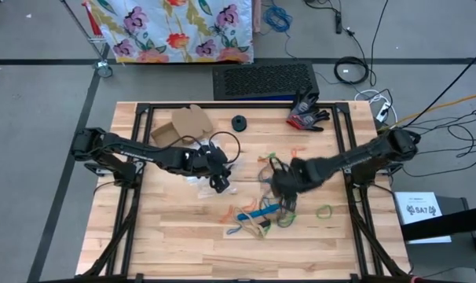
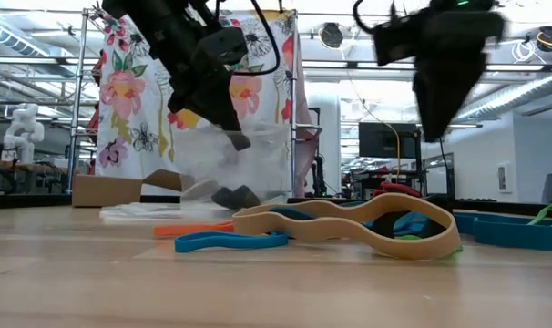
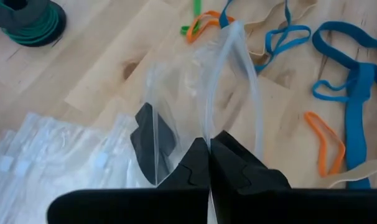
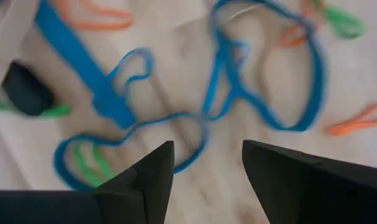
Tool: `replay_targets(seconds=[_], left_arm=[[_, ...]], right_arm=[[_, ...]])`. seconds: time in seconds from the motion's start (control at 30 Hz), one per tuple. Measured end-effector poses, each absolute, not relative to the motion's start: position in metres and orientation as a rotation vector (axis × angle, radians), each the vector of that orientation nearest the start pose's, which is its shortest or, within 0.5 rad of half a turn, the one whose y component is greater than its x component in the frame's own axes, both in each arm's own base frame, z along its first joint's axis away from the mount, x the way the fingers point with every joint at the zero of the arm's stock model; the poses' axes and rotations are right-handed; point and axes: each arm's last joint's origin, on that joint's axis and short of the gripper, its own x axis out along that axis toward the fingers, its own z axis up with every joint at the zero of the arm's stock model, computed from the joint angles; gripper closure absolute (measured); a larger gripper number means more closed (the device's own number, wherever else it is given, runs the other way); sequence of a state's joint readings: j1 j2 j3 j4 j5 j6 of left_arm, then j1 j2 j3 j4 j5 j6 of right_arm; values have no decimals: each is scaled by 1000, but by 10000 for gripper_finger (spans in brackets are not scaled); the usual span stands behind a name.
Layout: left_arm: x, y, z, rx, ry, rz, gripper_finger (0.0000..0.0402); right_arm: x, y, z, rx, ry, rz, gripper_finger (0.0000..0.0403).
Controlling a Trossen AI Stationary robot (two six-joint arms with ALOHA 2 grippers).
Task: Sort rubber bands
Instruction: Put the black rubber band into the transparent zip bag
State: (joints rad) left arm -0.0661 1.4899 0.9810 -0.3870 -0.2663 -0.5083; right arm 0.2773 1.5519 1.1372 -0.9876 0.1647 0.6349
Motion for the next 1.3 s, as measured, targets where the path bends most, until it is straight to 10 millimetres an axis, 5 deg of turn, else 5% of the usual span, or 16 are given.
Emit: replay_targets(seconds=[0.33,0.63,1.3], left_arm=[[303,-15,226,-349,810,365,401],[305,-25,228,-357,786,312,401],[305,-28,228,-367,786,285,401]], right_arm=[[271,128,202,200,1076,-2,250],[279,132,172,211,1088,19,275],[302,141,141,224,1052,130,279]])
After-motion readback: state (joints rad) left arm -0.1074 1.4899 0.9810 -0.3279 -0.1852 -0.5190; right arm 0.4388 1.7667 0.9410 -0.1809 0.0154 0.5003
